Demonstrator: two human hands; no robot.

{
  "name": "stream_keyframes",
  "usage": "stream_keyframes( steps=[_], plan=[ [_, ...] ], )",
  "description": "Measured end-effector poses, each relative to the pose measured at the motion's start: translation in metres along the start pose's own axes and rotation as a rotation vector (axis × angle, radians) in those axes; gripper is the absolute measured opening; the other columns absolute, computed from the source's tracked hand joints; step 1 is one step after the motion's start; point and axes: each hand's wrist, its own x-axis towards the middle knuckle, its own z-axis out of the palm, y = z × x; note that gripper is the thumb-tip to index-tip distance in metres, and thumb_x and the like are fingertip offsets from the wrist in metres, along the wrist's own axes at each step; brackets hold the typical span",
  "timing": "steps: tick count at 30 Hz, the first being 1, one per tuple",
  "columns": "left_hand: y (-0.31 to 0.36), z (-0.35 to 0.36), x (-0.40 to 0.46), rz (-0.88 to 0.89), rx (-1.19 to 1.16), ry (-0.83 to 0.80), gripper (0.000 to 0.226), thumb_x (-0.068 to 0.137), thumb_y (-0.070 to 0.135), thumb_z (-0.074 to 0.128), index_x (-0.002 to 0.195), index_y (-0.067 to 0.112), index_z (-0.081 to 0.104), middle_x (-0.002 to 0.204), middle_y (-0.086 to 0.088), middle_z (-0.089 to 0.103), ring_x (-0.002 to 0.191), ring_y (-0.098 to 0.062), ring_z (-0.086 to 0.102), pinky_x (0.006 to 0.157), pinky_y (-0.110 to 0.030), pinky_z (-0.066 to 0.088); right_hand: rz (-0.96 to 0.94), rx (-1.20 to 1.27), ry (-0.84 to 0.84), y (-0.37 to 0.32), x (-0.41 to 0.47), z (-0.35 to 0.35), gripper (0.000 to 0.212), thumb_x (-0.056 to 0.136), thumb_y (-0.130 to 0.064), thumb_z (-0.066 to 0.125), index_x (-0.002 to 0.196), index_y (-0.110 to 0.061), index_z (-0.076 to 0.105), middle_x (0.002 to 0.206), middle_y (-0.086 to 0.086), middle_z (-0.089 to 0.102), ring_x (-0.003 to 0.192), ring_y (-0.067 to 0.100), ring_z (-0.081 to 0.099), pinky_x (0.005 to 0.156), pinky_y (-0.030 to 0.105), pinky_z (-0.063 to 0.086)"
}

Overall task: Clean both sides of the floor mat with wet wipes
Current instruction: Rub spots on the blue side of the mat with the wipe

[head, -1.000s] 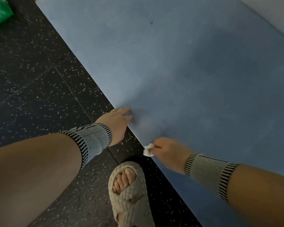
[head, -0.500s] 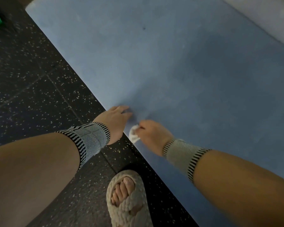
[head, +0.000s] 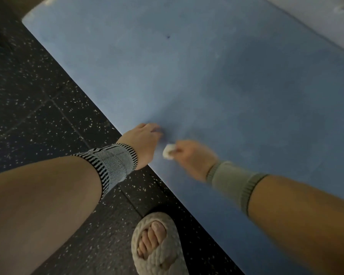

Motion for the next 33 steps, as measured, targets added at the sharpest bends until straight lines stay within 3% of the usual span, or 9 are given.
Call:
stream_keyframes(
  steps=[6,10,12,16,18,22,25,28,33],
  plan=[
    [0.002,-0.001,0.006,0.004,0.013,-0.027,0.064,0.088,0.001,0.049,0.147,0.021,0.036,0.155,0.006,0.024,0.14,-0.018,0.026,0.112,-0.03,0.03,0.289,-0.256,0.362,0.051,0.018,-0.02,0.026,0.092,-0.012,0.047,0.112,-0.011,0.063,0.105,0.009,0.053,0.1,0.028,0.047,0.073,0.031,0.035],
    [0.004,-0.003,0.01,0.009,0.016,-0.013,0.067,0.087,-0.001,0.048,0.148,0.024,0.035,0.155,0.007,0.024,0.138,-0.018,0.028,0.112,-0.031,0.033,0.398,0.134,0.555,0.025,0.021,-0.003,0.021,0.089,-0.015,0.054,0.105,-0.02,0.067,0.114,0.007,0.058,0.107,0.025,0.052,0.089,0.033,0.041],
    [0.004,-0.002,0.012,0.029,0.011,0.001,0.064,0.087,-0.001,0.046,0.147,0.022,0.038,0.154,0.006,0.027,0.137,-0.018,0.03,0.113,-0.031,0.032,0.297,0.277,0.424,0.006,0.016,0.012,0.011,0.09,-0.028,0.056,0.093,-0.023,0.065,0.104,-0.002,0.065,0.1,0.018,0.058,0.088,0.032,0.045],
    [0.007,-0.004,0.018,0.024,-0.008,0.001,0.063,0.087,-0.001,0.042,0.146,0.018,0.038,0.156,0.004,0.025,0.14,-0.018,0.025,0.114,-0.032,0.029,-0.216,0.037,0.018,-0.014,0.001,0.03,0.019,0.094,-0.035,0.048,0.098,-0.021,0.06,0.103,0.003,0.06,0.097,0.024,0.057,0.084,0.04,0.047],
    [0.009,-0.006,0.024,0.049,0.0,0.019,0.061,0.088,0.001,0.045,0.146,0.02,0.039,0.155,0.005,0.026,0.139,-0.018,0.028,0.114,-0.031,0.03,-0.2,-0.061,0.136,0.019,0.013,0.002,0.013,0.089,-0.034,0.057,0.091,-0.026,0.066,0.101,-0.002,0.064,0.099,0.018,0.059,0.087,0.032,0.045],
    [0.012,-0.006,0.036,0.08,0.015,0.025,0.059,0.09,0.004,0.048,0.146,0.019,0.039,0.155,0.005,0.028,0.14,-0.018,0.027,0.115,-0.032,0.029,0.356,-0.167,0.472,0.077,0.03,-0.049,0.007,0.087,-0.025,0.06,0.089,-0.024,0.066,0.104,-0.001,0.064,0.101,0.02,0.057,0.075,0.026,0.04],
    [0.019,-0.01,0.047,0.101,0.012,0.034,0.057,0.088,0.004,0.047,0.143,0.018,0.044,0.154,0.005,0.029,0.139,-0.019,0.029,0.113,-0.03,0.028,0.13,-0.033,0.366,0.049,0.018,-0.006,0.011,0.09,-0.032,0.056,0.09,-0.027,0.065,0.108,-0.001,0.066,0.106,0.021,0.059,0.09,0.031,0.045],
    [0.026,-0.016,0.06,0.116,-0.001,0.038,0.054,0.087,0.005,0.047,0.139,0.016,0.048,0.154,0.003,0.03,0.139,-0.02,0.027,0.113,-0.035,0.03,-0.224,-0.114,0.166,0.03,0.001,0.017,0.019,0.094,-0.036,0.046,0.096,-0.024,0.06,0.102,-0.001,0.061,0.097,0.022,0.058,0.082,0.036,0.048],
    [0.036,-0.015,0.071,0.175,0.008,0.044,0.063,0.085,0.003,0.053,0.145,0.021,0.041,0.153,0.005,0.031,0.137,-0.021,0.031,0.112,-0.034,0.032,0.277,-0.271,0.486,0.104,0.018,-0.055,0.012,0.089,-0.03,0.057,0.086,-0.02,0.064,0.094,0.001,0.059,0.095,0.024,0.054,0.074,0.028,0.037]
  ],
)
